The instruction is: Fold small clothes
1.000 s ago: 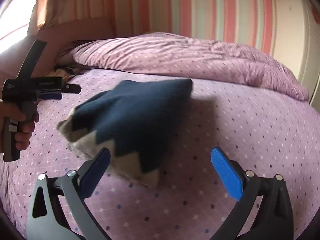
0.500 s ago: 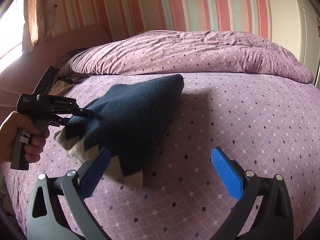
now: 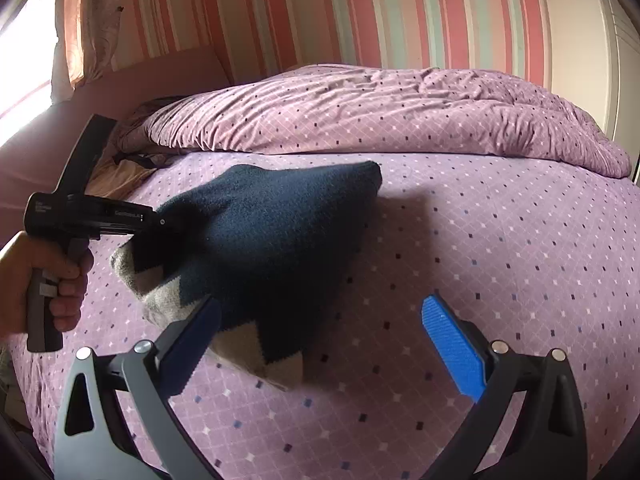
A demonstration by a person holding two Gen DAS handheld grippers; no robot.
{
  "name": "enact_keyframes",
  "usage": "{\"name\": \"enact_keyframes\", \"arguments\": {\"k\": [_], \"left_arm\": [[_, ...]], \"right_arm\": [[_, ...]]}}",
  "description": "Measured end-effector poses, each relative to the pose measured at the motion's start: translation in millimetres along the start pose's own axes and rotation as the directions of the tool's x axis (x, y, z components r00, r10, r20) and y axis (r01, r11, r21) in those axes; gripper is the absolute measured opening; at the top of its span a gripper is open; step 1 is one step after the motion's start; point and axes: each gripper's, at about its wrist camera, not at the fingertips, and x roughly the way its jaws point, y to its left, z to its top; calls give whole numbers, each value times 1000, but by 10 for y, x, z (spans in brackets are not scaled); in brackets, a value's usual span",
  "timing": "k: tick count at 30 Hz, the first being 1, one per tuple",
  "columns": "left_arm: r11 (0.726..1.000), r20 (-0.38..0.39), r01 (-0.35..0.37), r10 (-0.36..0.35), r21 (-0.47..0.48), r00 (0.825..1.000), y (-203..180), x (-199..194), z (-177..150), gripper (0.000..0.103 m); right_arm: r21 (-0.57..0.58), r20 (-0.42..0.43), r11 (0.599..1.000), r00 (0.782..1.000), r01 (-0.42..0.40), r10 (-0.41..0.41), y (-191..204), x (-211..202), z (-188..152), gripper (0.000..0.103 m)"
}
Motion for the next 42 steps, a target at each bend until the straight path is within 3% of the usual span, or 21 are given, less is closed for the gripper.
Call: {"name": "enact_keyframes", "arguments": {"k": [5,9,15,18,19,21,24,27,33,39,42], "left_arm": [[999,61,-49,49,-7,997,68,-276,-110,17],[994,23,-99,100,-43,995,314,-141,-260,17],[993,57,-114,115,-22,992,422,9,-500,19],[991,77,-128,130,-22,989,440,29,-526,27],[990,88,-138,139,-13,986,449,28,-539,39],[989,107,-150,151,-13,983,454,27,-570,53],[989,123,-150,150,-14,981,487,27,-609,60],[979,153,-204,205,-17,967,495,-9,-651,77],[981,162,-188,195,-57,967,548,-83,-703,78],[978,195,-205,207,-32,959,573,-228,-735,78],[972,201,-233,227,6,953,564,-209,-777,79]], "right_arm": [[-38,17,999,1000,-18,19,223,-11,153,101],[-75,19,997,1000,-12,13,428,87,247,101],[-193,-65,975,990,113,-128,708,543,149,101],[-252,-125,952,970,174,-210,720,736,-24,101],[-264,-139,947,964,183,-225,697,791,-106,101],[-259,-158,947,959,189,-235,628,850,-185,101],[-223,-188,960,959,169,-213,528,941,-277,101],[-266,-180,943,951,199,-252,585,997,-323,101],[-258,-212,944,942,203,-261,593,1038,-303,101],[-131,-137,974,970,184,-201,396,678,50,101],[-76,-150,978,967,196,-205,221,708,245,101]]}}
